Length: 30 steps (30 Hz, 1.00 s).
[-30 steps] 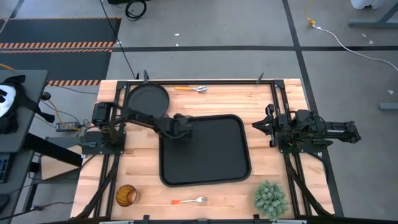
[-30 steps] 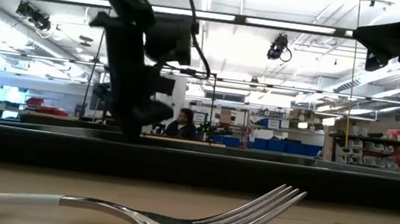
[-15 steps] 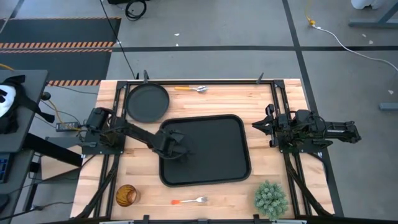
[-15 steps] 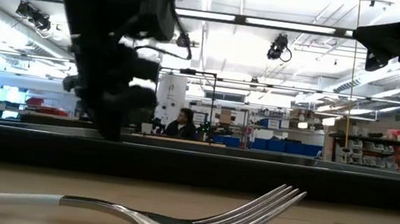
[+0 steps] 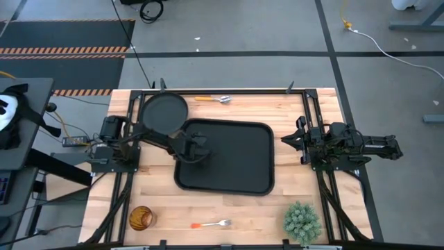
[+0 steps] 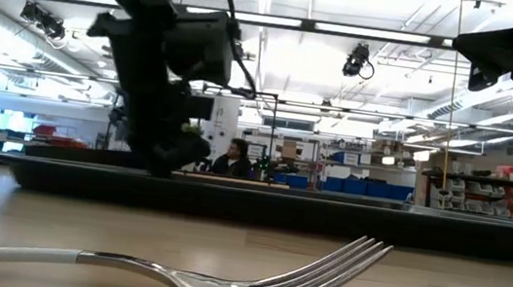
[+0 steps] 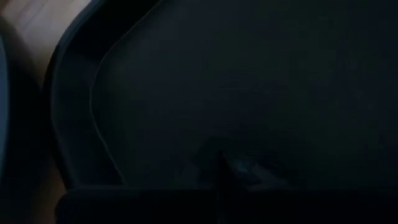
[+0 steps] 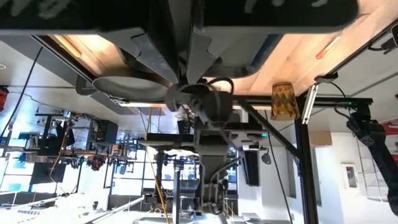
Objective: Pick and place plate/cup/fork/spoon on tray
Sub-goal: Move the black tray to the center of the table
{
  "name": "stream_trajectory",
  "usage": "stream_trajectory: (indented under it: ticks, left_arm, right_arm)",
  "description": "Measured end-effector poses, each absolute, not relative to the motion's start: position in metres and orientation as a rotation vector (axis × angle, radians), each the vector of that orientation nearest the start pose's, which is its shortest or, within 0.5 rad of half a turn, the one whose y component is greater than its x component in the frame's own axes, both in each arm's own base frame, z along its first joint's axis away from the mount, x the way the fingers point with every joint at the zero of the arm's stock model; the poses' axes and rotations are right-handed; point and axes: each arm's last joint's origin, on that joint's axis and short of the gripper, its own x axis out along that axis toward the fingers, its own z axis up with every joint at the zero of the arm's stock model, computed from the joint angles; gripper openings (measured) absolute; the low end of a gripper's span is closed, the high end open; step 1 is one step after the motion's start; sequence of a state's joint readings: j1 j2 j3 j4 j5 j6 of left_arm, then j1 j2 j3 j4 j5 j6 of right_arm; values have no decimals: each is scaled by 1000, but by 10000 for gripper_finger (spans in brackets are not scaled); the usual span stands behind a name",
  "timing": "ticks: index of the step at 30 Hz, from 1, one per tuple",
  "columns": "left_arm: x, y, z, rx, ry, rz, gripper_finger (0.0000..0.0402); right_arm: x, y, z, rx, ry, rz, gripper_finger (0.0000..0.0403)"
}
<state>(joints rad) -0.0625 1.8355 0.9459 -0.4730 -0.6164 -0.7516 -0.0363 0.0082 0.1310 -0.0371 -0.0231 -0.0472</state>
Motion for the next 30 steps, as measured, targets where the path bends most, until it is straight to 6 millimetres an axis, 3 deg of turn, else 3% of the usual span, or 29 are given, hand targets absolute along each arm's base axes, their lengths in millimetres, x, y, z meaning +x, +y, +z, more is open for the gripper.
stream_trajectory:
  ticks: [5,13,30]
  left_arm:
    - [318,-3,120,-218,1016,827,5]
    - [331,-41,134,-260,1003,650,5]
    - [312,-68,129,-332,1072,718,5]
  right_arm:
    - [88,-3,203,-50,-85,-15,38]
    - [88,-3,203,-50,-85,-15,38]
    - [88,-3,204,-50,-86,-15,38]
